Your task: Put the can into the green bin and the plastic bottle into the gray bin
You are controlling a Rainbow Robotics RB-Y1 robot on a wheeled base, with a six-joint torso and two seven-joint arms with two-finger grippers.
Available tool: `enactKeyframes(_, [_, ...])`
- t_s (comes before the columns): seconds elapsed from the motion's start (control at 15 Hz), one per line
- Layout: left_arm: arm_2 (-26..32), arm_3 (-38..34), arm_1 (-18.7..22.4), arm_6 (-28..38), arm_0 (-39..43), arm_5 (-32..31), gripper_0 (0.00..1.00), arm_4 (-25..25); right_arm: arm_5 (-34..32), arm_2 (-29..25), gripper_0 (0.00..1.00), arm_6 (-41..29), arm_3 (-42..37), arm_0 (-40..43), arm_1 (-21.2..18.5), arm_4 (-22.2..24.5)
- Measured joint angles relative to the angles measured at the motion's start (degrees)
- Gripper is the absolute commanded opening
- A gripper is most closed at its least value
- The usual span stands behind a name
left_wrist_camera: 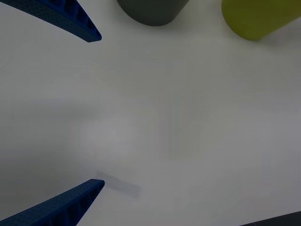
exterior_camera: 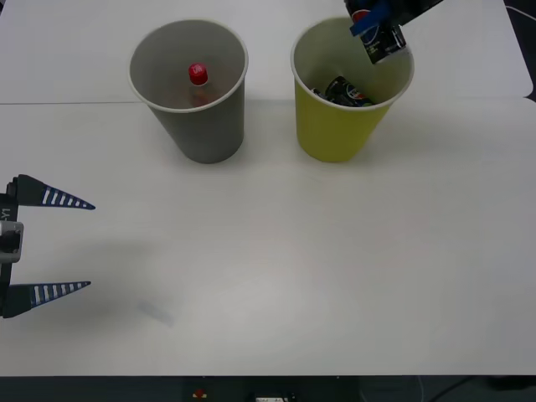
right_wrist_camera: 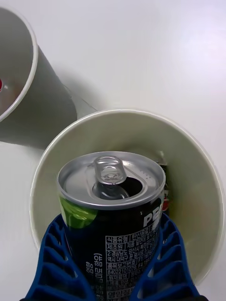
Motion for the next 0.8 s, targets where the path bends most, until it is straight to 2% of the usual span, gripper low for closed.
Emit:
enactKeyframes(0.27, [0.0,0.0,0.0,0.0,0.0,0.0,1.00,0.0,0.2,0.7,0.01,1.8,3.4,-2.0,1.8,0.1])
enactKeyframes(0.33, [0.0,0.0,0.0,0.0,0.0,0.0,1.00,0.0,0.3,0.7,0.16,2.1,3.4,-2.0,2.0,0.1])
enactKeyframes(0.4, [0.0,0.0,0.0,0.0,0.0,0.0,1.00,0.0,0.4,0.7,0.63,2.7,3.4,-2.0,2.1,0.0])
enactKeyframes(0.47, [0.0,0.0,0.0,0.0,0.0,0.0,1.00,0.0,0.6,0.7,0.95,3.7,3.4,-2.0,2.2,-0.1])
enactKeyframes(0.53, [0.0,0.0,0.0,0.0,0.0,0.0,1.00,0.0,0.7,0.7,1.00,4.7,3.5,-2.0,2.2,-0.3])
enactKeyframes(0.8, [0.0,0.0,0.0,0.0,0.0,0.0,1.00,0.0,1.7,0.7,1.00,9.6,6.3,-1.9,1.8,-4.5])
